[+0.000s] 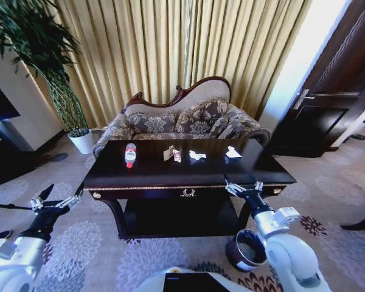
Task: Move to the front of the table and place the trash on the table into the trash bin.
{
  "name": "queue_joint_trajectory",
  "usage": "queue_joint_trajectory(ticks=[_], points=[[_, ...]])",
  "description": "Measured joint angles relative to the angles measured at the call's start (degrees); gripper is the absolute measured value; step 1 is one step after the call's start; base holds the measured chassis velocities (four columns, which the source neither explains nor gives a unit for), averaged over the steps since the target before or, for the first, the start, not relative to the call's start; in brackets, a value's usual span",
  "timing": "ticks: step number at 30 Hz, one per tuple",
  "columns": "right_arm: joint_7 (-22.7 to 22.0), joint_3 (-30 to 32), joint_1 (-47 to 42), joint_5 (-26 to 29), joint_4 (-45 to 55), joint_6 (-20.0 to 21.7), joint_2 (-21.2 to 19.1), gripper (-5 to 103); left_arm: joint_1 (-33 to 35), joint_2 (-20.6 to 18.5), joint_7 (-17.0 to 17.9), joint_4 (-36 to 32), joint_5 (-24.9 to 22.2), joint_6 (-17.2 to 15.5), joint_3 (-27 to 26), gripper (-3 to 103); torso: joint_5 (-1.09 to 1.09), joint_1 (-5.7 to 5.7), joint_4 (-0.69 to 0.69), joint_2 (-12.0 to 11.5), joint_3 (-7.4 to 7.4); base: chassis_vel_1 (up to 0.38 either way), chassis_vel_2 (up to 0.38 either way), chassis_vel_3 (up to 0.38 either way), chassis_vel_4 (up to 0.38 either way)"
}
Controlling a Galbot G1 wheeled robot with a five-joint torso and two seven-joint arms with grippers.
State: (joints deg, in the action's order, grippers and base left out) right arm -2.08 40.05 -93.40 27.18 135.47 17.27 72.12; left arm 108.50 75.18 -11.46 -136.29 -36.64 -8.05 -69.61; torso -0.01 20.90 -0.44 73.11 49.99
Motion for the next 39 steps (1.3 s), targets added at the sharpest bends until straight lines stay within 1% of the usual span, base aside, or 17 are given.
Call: queue_joint_trajectory(ticks=[2, 3, 7, 8, 11, 13, 16, 17, 21, 22, 25, 26, 28, 30, 31, 35, 39], points=[[-1.26, -0.74, 2.01, 1.07, -1.67, 1.76, -1.83, 100, 0.44, 0.3, -0.23, 0.02, 0.01, 0.2, -0.18, 100, 0.01, -0.09, 0.0, 0.04, -0.04, 0.0, 0.0, 0.0, 0.0], [-1.26, -0.74, 2.01, 1.07, -1.67, 1.76, -1.83, 100, 0.44, 0.3, -0.23, 0.02, 0.01, 0.2, -0.18, 100, 0.01, -0.09, 0.0, 0.04, -0.04, 0.0, 0.0, 0.0, 0.0], [-3.64, -2.41, 8.59, 4.75, -7.16, 4.22, -5.35, 100, 1.34, 0.78, -0.27, -0.26, -0.02, 0.26, -0.58, 100, 0.01, -0.13, 0.01, 0.06, -0.04, 0.0, 0.0, 0.0, 0.0], [-3.64, -2.41, 8.59, 4.75, -7.16, 4.22, -5.35, 100, 1.34, 0.78, -0.27, -0.26, -0.02, 0.26, -0.58, 100, 0.01, -0.13, 0.01, 0.06, -0.04, 0.0, 0.0, 0.0, 0.0], [-5.26, -5.05, 14.99, 6.37, -11.76, 5.66, -7.41, 100, 1.95, 0.95, -0.3, -0.5, -0.27, 0.31, -1.34, 100, 0.02, -0.08, 0.02, 0.03, -0.02, 0.0, 0.0, 0.0, 0.0], [-5.62, -6.15, 16.78, 6.54, -13.15, 5.9, -7.93, 100, 2.11, 0.99, -0.31, -0.52, -0.43, 0.31, -1.63, 100, 0.01, -0.05, 0.02, 0.02, -0.01, 0.0, 0.0, 0.0, 0.0], [-6.76, -9.53, 22.01, 7.09, -17.51, 6.86, -9.4, 100, 2.57, 1.05, -0.39, -0.54, -0.91, 0.32, -2.33, 100, 0.01, -0.04, 0.01, 0.01, -0.01, 0.0, 0.0, 0.0, 0.0], [-6.76, -9.53, 22.01, 7.09, -17.51, 6.86, -9.4, 100, 2.57, 1.05, -0.39, -0.54, -0.91, 0.32, -2.33, 100, 0.01, -0.04, 0.01, 0.01, -0.01, 0.0, 0.0, 0.0, 0.0], [-7.43, -13.6, 29.08, 7.37, -24.59, 7.07, -11.21, 100, 2.89, 1.6, -0.43, -0.49, -1.12, 0.32, -2.67, 100, 0.01, -0.07, 0.01, 0.03, -0.02, 0.0, 0.0, 0.0, 0.0], [-7.43, -13.6, 29.08, 7.37, -24.59, 7.07, -11.21, 100, 2.89, 1.6, -0.43, -0.49, -1.12, 0.32, -2.67, 100, 0.01, -0.07, 0.01, 0.03, -0.02, 0.0, 0.0, 0.0, 0.0], [-7.88, -16.37, 36.39, 7.93, -30.57, 7.06, -12.54, 100, 2.9, 2.26, -0.44, -0.54, -1.11, 0.32, -2.68, 100, 0.0, -0.07, 0.02, 0.02, -0.02, 0.0, 0.0, 0.0, 0.0], [-7.88, -16.37, 36.39, 7.93, -30.57, 7.06, -12.54, 100, 2.9, 2.26, -0.44, -0.54, -1.11, 0.32, -2.68, 100, 0.0, -0.07, 0.02, 0.02, -0.02, 0.0, 0.0, 0.0, 0.0], [-9.31, -18.21, 40.34, 8.73, -33.63, 7.36, -12.95, 100, 2.9, 2.57, -0.44, -0.55, -1.09, 0.32, -2.66, 100, 0.02, -0.06, 0.02, 0.02, -0.01, 0.0, 0.0, 0.0, 0.0], [-11.01, -20.0, 43.78, 10.12, -36.15, 9.11, -13.12, 100, 2.83, 2.85, -0.43, -0.53, -1.08, 0.32, -2.66, 100, 0.01, -0.05, 0.02, 0.02, -0.01, 0.0, 0.0, 0.0, 0.0], [-11.01, -20.0, 43.78, 10.12, -36.15, 9.11, -13.12, 100, 2.83, 2.85, -0.43, -0.53, -1.08, 0.32, -2.66, 100, 0.01, -0.05, 0.02, 0.02, -0.01, 0.0, 0.0, 0.0, 0.0], [-13.48, -22.3, 48.05, 10.88, -39.81, 11.94, -13.02, 100, 2.68, 3.01, -0.42, -0.21, -1.08, 0.32, -2.75, 100, 0.0, -0.06, 0.01, 0.02, -0.02, 0.0, 0.0, 0.0, 0.0], [-14.64, -23.42, 50.7, 10.5, -42.82, 12.58, -12.75, 100, 2.55, 3.21, -0.42, -0.14, -1.08, 0.32, -2.75, 100, 0.01, -0.06, 0.0, 0.02, -0.02, 0.0, 0.0, 0.0, 0.0]])
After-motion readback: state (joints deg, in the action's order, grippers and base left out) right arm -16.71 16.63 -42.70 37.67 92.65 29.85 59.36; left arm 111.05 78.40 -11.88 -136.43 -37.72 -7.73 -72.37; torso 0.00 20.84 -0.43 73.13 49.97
